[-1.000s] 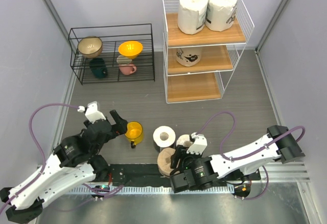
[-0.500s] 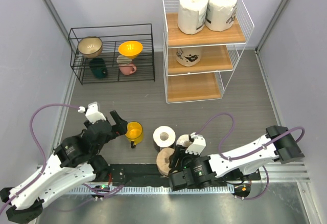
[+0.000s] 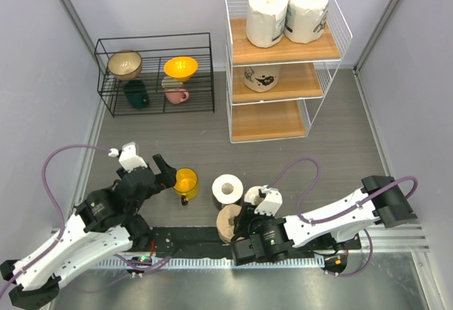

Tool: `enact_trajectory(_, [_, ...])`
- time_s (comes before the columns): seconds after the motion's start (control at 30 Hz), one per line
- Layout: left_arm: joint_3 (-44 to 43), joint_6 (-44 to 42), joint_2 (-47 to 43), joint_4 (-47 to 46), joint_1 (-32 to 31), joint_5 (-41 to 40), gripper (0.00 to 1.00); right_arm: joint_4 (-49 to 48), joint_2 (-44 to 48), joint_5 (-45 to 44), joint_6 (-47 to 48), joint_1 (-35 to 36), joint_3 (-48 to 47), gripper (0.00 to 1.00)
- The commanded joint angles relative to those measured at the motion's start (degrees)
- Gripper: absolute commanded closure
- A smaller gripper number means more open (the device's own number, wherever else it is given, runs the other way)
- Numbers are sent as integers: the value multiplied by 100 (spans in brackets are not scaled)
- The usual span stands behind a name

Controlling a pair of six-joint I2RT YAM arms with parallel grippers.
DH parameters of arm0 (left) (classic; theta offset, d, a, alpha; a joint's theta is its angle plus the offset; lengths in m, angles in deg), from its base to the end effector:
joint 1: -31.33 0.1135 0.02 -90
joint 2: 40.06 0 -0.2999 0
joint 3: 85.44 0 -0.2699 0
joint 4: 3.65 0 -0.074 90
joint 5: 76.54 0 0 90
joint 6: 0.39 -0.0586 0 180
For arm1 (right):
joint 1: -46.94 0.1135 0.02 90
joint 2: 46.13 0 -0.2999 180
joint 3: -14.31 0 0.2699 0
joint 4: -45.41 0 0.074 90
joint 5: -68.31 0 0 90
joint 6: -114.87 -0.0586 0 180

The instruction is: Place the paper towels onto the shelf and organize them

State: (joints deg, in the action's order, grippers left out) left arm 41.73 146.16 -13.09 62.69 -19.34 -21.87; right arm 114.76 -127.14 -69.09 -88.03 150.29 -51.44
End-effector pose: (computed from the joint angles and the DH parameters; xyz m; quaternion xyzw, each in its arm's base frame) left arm 0.0821 -0.0468 0.2882 -0.1713 0.8576 -0.1578 0.4586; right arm -0.0144 0.2476 0.2255 0.0950 0.9099 0.1658 0.3682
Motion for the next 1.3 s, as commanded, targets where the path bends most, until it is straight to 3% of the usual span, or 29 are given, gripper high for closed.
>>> enact_trajectory(0.0, [17, 4, -68, -120, -30, -44, 0, -211, -29, 126, -267, -25, 87, 44])
enact_trajectory(0.37, [9, 5, -33, -146, -30, -26, 0, -114, 68, -67, -136, -17, -26, 68])
enact_trajectory(0.73, [-70, -13, -42, -111, -30, -70, 0, 211, 357, -876, 901, 238, -1256, 75])
enact_trajectory(1.0, [-97, -22, -7, -138, -30, -97, 0, 1475, 551, -1692, 770, 528, -2136, 75])
enact_trajectory(1.13, [-97, -30, 28, -190, -30, -97, 0, 1706, 779, -1756, 1223, 29, -2207, 72])
enact_trajectory(1.27, [-132, -48, 90, -199, -30, -97, 0, 428, 1280, -1589, 2708, -1129, -1865, 72])
